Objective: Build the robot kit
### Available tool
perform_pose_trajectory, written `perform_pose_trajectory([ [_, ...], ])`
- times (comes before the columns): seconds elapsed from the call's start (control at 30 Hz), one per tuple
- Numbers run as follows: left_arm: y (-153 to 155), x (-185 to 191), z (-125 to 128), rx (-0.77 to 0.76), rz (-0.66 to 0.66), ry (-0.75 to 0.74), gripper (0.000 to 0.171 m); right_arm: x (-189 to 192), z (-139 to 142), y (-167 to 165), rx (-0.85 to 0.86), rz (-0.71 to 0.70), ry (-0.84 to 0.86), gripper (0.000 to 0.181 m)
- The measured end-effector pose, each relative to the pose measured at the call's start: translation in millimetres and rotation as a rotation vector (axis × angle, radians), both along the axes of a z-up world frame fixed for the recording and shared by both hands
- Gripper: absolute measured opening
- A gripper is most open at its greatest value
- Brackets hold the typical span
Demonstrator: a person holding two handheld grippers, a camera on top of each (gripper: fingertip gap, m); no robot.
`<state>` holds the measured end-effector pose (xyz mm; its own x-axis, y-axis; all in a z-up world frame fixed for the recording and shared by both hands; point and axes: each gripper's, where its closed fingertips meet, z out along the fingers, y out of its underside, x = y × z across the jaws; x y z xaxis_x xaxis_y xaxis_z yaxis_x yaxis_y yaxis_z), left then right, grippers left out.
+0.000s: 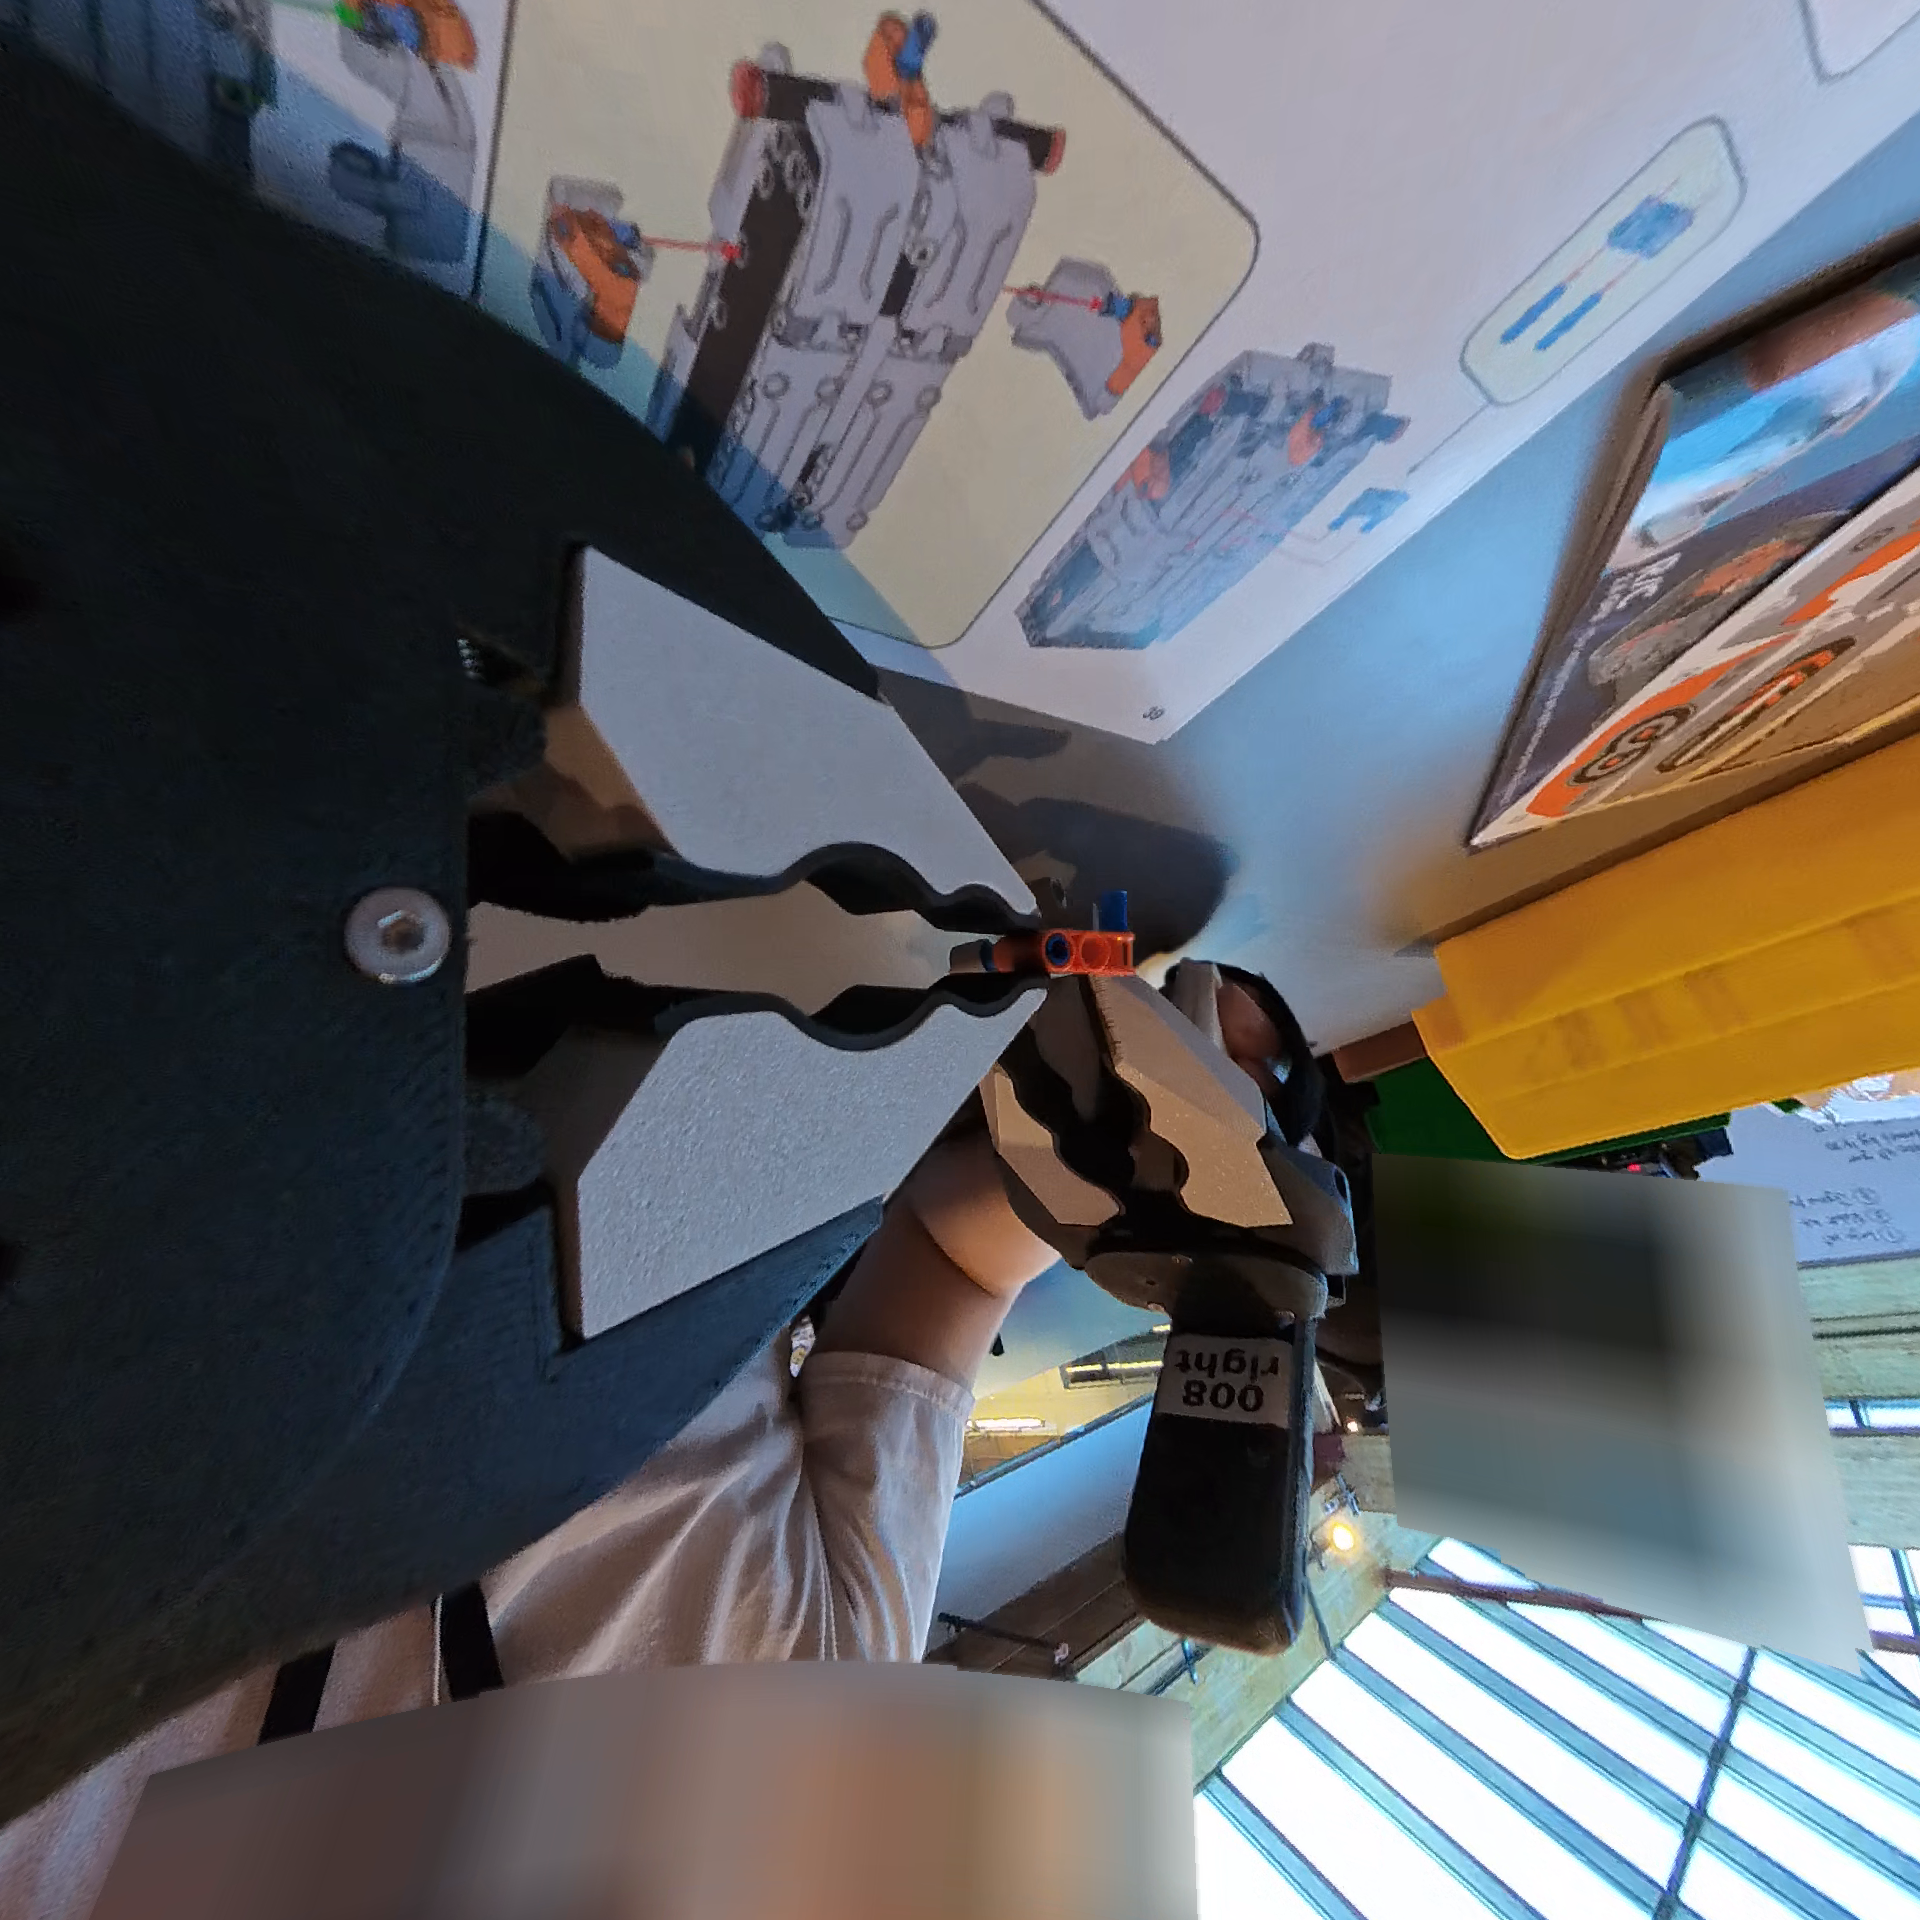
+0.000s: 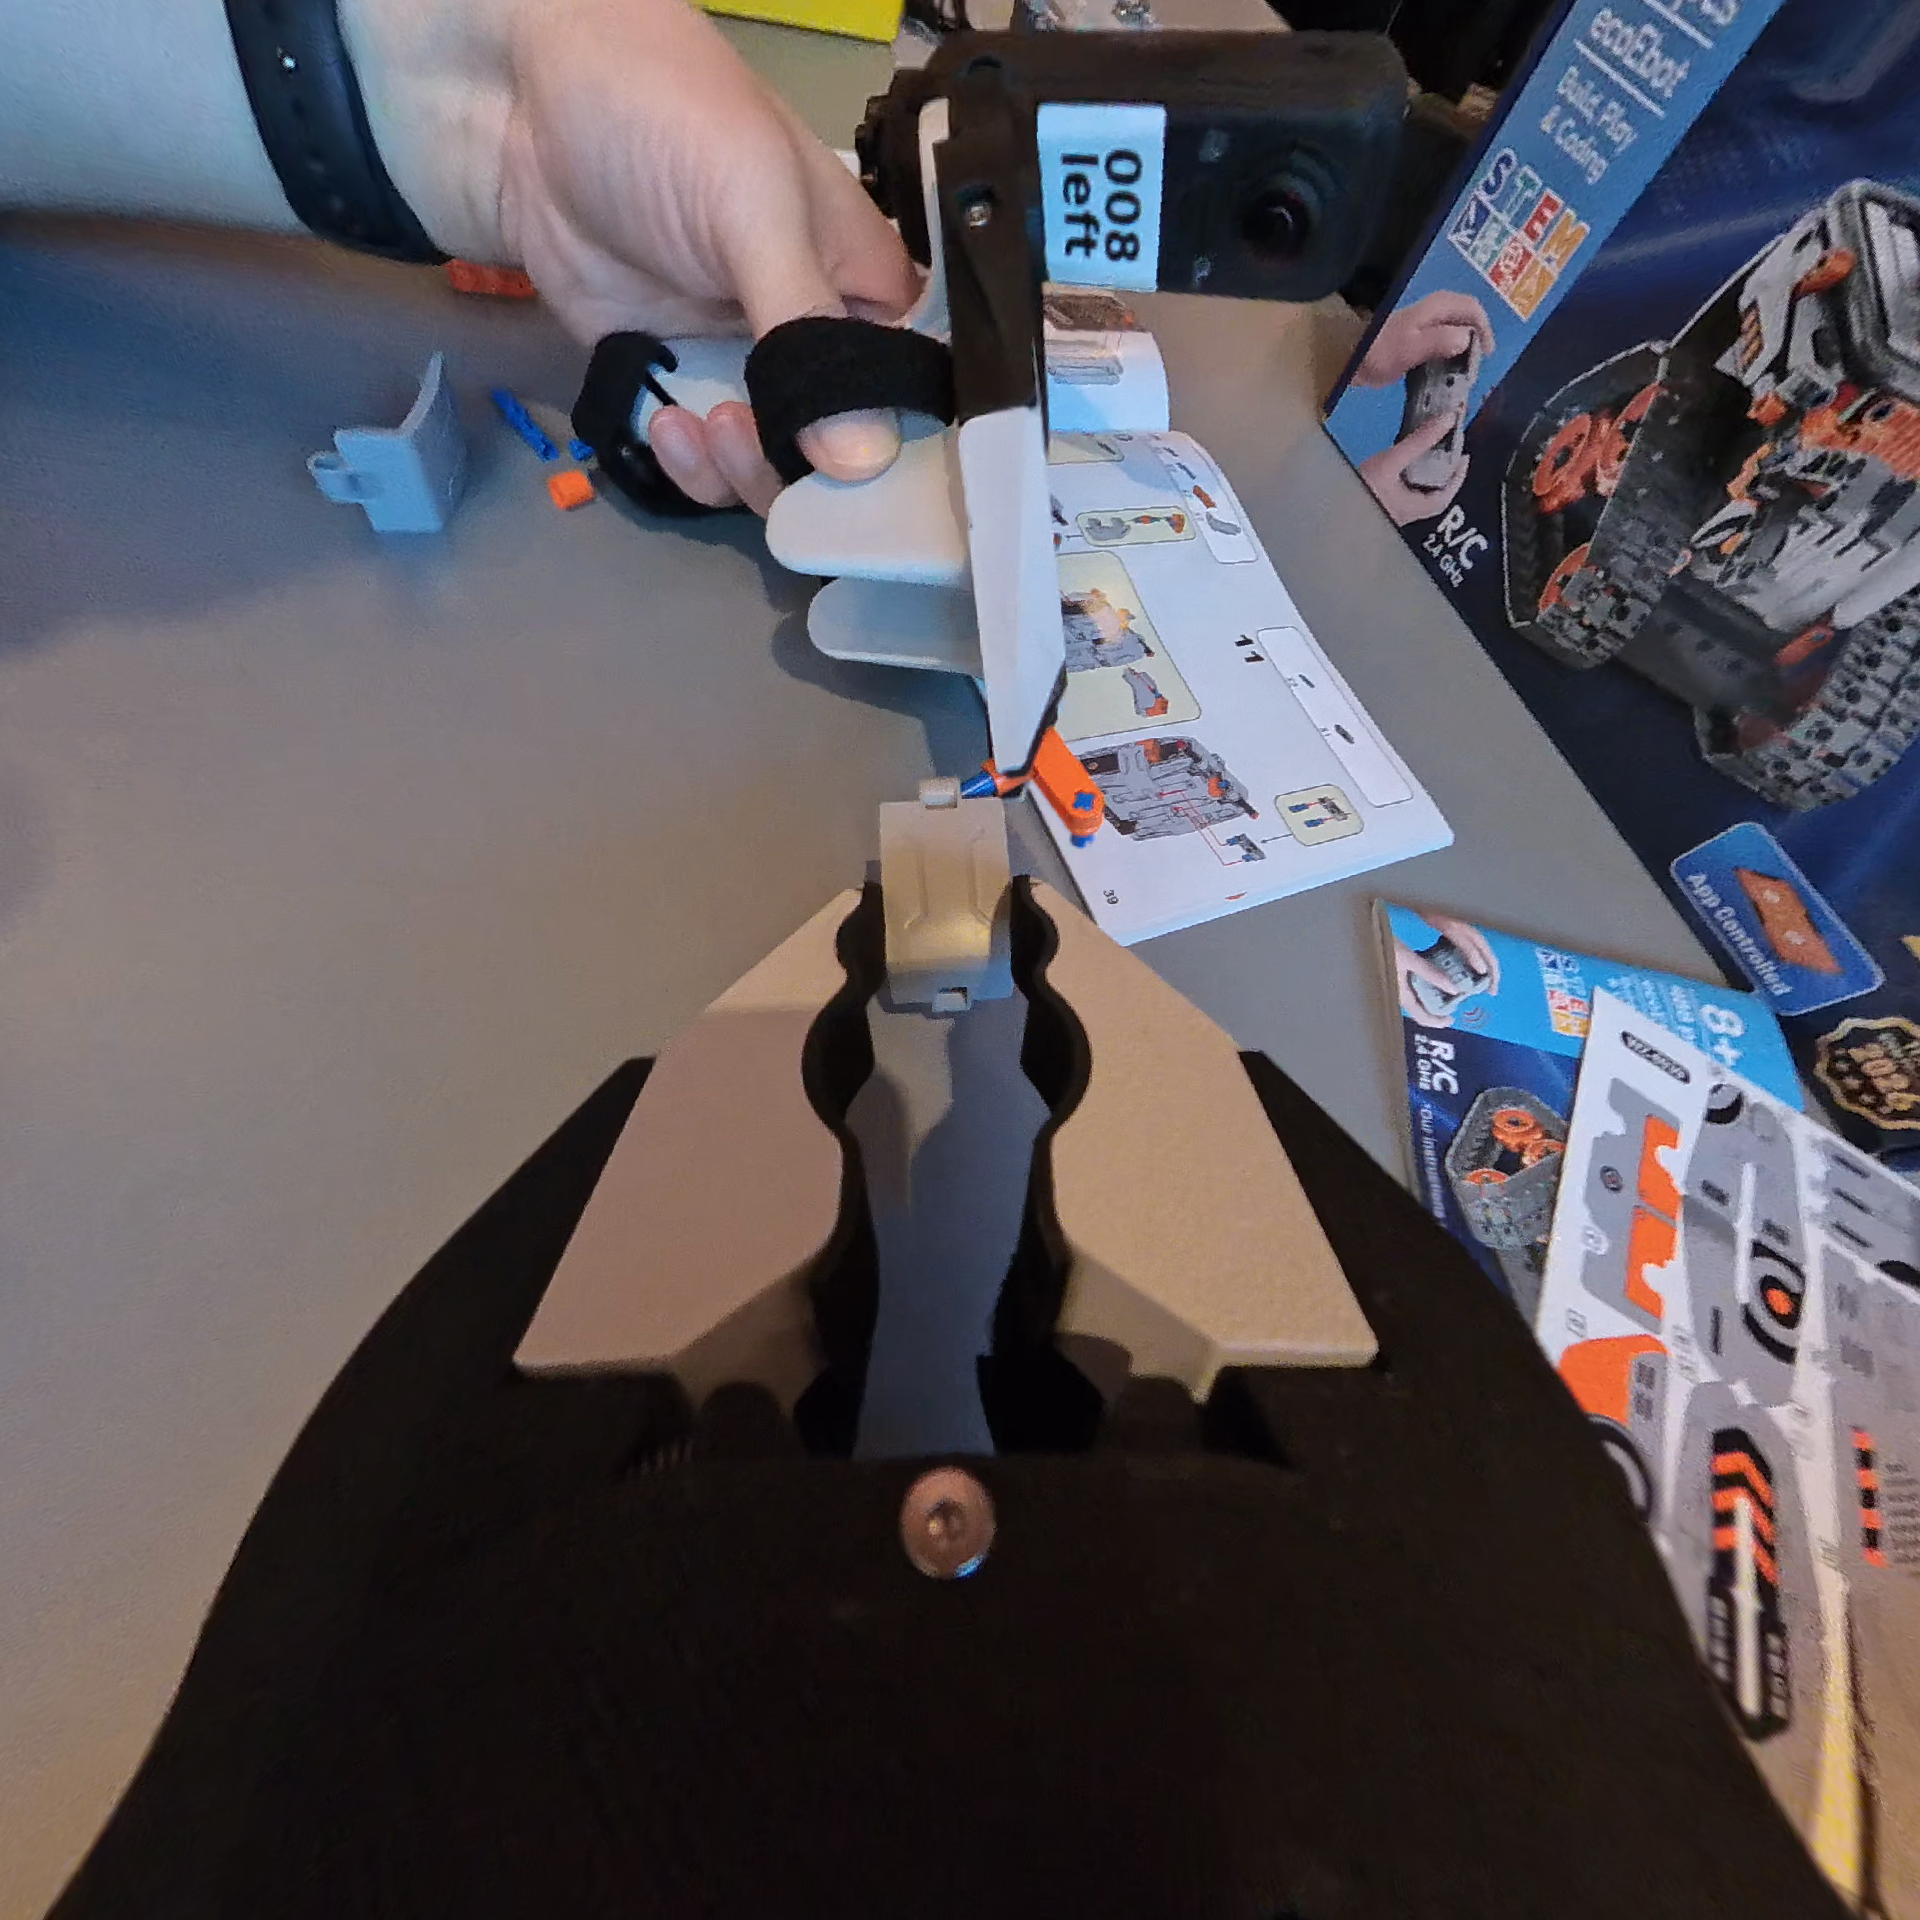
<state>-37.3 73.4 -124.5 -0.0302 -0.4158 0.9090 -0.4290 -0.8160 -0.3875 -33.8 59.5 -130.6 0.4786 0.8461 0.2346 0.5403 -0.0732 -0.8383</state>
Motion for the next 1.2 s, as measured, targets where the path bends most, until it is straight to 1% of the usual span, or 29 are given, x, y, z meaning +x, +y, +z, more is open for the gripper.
perform_pose_trajectory([
  [0.07, 1, -2, -6, 0.015, 0.002, 0.038, 0.005, -2, -6, 0, -0.016, -0.007, -0.004, 0.023],
  [0.17, 1, -3, -11, 0.034, 0.001, 0.072, 0.005, -4, -9, 1, 0.041, -0.01, -0.056, 0.023],
  [0.33, 1, -4, -12, 0.025, -0.008, 0.079, 0.005, -5, -10, 1, 0.069, -0.011, -0.073, 0.023],
  [0.63, -10, -11, -16, 0.022, -0.098, 0.11, 0.005, -11, -12, -6, 0.149, 0.063, -0.128, 0.023],
  [0.83, -13, -12, -15, 0.022, -0.125, 0.101, 0.006, -12, -12, -8, 0.197, 0.095, -0.148, 0.023],
  [1.03, -10, -10, -12, 0.076, -0.102, 0.073, 0.006, -11, -11, -6, 0.188, 0.085, -0.134, 0.024],
  [1.2, -6, -10, -11, 0.078, -0.062, 0.064, 0.005, -9, -11, -2, 0.213, 0.05, -0.15, 0.024],
])
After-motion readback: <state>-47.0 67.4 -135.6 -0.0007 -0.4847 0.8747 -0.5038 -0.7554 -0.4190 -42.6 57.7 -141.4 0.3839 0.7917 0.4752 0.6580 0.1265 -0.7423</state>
